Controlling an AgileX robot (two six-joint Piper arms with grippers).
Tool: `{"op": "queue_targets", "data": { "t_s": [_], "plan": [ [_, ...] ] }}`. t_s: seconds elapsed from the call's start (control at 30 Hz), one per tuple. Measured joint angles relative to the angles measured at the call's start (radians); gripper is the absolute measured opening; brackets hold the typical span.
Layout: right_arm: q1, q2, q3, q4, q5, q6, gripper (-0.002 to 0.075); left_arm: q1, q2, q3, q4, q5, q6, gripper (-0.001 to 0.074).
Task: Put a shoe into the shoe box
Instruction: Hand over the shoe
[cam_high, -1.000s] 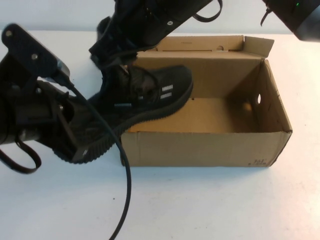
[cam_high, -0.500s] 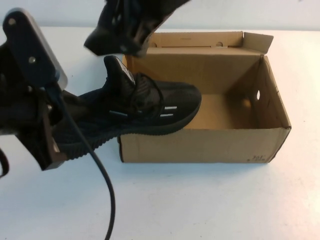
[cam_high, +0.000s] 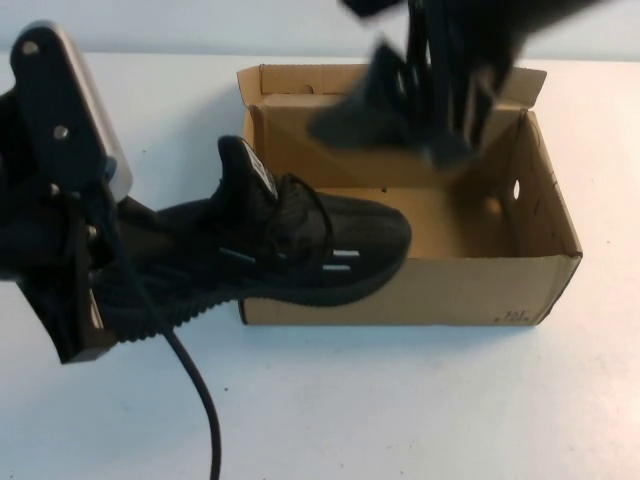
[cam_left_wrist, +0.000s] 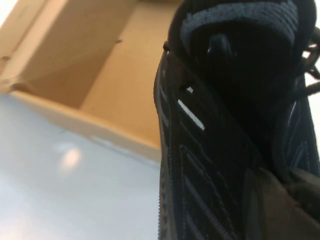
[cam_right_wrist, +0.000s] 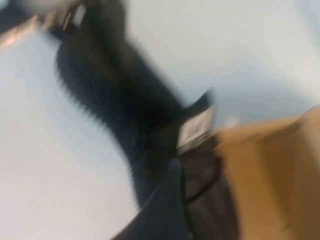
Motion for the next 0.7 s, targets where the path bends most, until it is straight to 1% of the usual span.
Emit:
{"op": "queue_targets", "data": {
  "t_s": [0.17,0.3,0.47,0.7],
  "plan": [
    [0.0,-0.057,0.239,0.048,0.0,-0.022,0.0624,0.0,0.0,0.0,-0.079,0.068,0.059,0.0026],
    [0.0,-0.059,0.347,0.102,-0.005,-0.028,0.0603,0.0,0.0,0.0,-0.121,0.13,0.077,0.0025],
    [0.0,-0.059,0.387,0.12,-0.012,-0.035,0.0592,0.0,0.0,-0.001,-0.139,0.203,0.081,0.0025],
    [0.0,-0.059,0.387,0.171,-0.016,-0.041,0.0591,0.0,-0.008,-0.002,-0.188,0.229,0.106,0.0025]
  ]
}}
